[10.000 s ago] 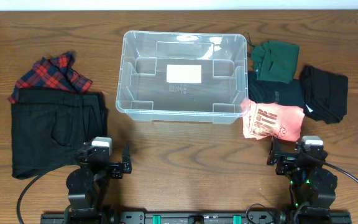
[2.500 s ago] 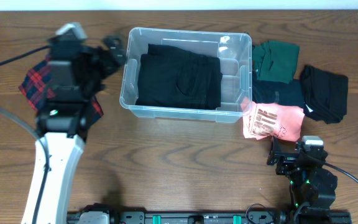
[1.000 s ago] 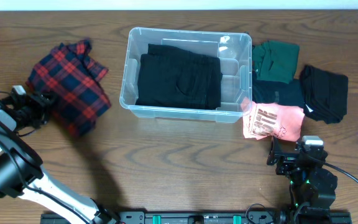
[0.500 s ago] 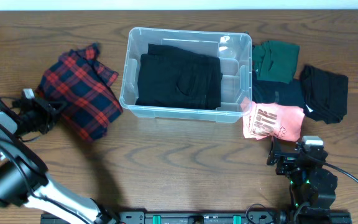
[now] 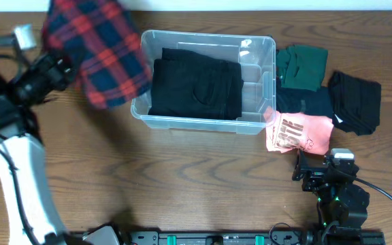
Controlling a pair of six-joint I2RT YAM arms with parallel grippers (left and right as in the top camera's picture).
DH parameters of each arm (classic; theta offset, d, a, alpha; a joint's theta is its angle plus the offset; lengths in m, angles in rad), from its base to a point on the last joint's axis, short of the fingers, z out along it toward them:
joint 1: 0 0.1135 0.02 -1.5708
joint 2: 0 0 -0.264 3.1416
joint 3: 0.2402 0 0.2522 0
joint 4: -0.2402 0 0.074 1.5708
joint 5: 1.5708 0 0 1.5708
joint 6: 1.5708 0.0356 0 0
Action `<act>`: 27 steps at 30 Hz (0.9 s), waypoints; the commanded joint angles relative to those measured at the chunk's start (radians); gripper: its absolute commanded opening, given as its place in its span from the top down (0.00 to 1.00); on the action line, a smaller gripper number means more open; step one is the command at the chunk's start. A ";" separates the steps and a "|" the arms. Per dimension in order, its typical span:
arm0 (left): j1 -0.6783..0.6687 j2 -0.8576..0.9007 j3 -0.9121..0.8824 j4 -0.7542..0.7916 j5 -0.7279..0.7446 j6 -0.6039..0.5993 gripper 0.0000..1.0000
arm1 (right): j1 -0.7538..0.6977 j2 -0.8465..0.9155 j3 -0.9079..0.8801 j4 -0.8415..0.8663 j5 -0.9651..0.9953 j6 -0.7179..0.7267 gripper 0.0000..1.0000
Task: Pack container
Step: 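Carry the red plaid shirt with the left gripper into the bin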
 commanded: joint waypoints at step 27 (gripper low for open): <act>-0.525 0.475 0.014 0.007 -0.328 -0.053 0.94 | 0.009 -0.006 -0.003 0.000 0.000 0.007 0.01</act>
